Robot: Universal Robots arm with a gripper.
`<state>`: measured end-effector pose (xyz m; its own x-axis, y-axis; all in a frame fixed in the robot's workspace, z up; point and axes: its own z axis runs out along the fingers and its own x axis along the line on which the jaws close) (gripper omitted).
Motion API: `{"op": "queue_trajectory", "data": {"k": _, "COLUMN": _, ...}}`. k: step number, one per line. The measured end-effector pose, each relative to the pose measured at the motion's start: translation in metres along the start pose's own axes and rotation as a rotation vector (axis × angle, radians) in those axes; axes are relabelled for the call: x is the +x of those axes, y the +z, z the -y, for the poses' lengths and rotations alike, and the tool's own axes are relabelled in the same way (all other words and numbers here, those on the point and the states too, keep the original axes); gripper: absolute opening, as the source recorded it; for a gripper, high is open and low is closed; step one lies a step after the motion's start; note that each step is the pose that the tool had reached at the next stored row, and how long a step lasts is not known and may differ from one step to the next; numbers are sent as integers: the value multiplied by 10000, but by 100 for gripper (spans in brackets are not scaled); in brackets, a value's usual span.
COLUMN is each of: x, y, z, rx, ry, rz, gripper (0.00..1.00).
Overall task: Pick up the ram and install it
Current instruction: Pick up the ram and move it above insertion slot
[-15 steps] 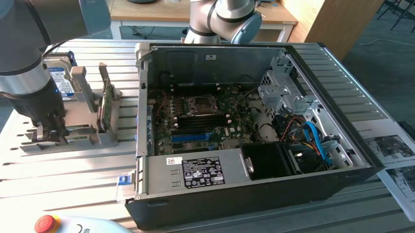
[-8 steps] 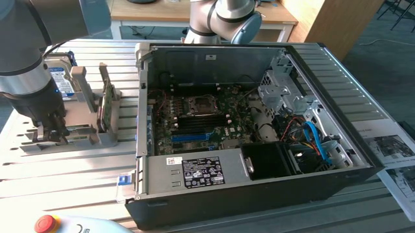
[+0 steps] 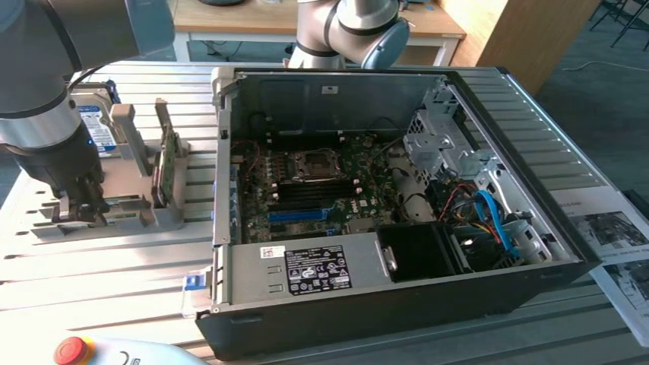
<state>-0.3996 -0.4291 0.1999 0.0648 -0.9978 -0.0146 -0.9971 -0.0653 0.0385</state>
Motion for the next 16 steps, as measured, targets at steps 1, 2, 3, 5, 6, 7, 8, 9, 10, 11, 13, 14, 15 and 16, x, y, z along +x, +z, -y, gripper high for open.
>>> {"op": "queue_trajectory", "data": {"k": 1, "x": 0, "y": 0, "z": 0, "rx": 0, "ry": 0, "rz": 0, "gripper": 31}}
{"op": "queue_trajectory", "data": {"k": 2, "x": -1, "y": 0, "z": -1, "rx": -1, "ry": 1, "rz": -1, "gripper": 31}}
{"op": "queue_trajectory", "data": {"k": 3, "x": -3, "y": 0, "z": -1, "rx": 0, "ry": 1, "rz": -1, "gripper": 31}}
{"op": "queue_trajectory", "data": {"k": 5, "x": -4, "y": 0, "z": 0, "rx": -1, "ry": 1, "rz": -1, "gripper": 31}}
{"op": "queue_trajectory", "data": {"k": 6, "x": -5, "y": 0, "z": 0, "rx": -1, "ry": 1, "rz": -1, "gripper": 31}}
{"op": "queue_trajectory", "data": {"k": 7, "x": -5, "y": 0, "z": 0, "rx": -1, "ry": 1, "rz": -1, "gripper": 31}}
{"op": "queue_trajectory", "data": {"k": 8, "x": -6, "y": 0, "z": 0, "rx": -1, "ry": 1, "rz": -1, "gripper": 31}}
{"op": "queue_trajectory", "data": {"k": 9, "x": -7, "y": 0, "z": 0, "rx": 0, "ry": 1, "rz": -1, "gripper": 31}}
{"op": "queue_trajectory", "data": {"k": 10, "x": -8, "y": 0, "z": 0, "rx": -1, "ry": 1, "rz": 0, "gripper": 31}}
{"op": "queue_trajectory", "data": {"k": 11, "x": -9, "y": 0, "z": 0, "rx": 0, "ry": 1, "rz": 0, "gripper": 31}}
{"op": "queue_trajectory", "data": {"k": 13, "x": -9, "y": 0, "z": 0, "rx": -1, "ry": 1, "rz": 0, "gripper": 30}}
{"op": "queue_trajectory", "data": {"k": 14, "x": -9, "y": 0, "z": 0, "rx": -1, "ry": 1, "rz": -1, "gripper": 30}}
{"op": "queue_trajectory", "data": {"k": 15, "x": -9, "y": 0, "z": 0, "rx": -1, "ry": 1, "rz": -1, "gripper": 23}}
{"op": "queue_trajectory", "data": {"k": 16, "x": -9, "y": 0, "z": 0, "rx": -1, "ry": 1, "rz": -1, "gripper": 23}}
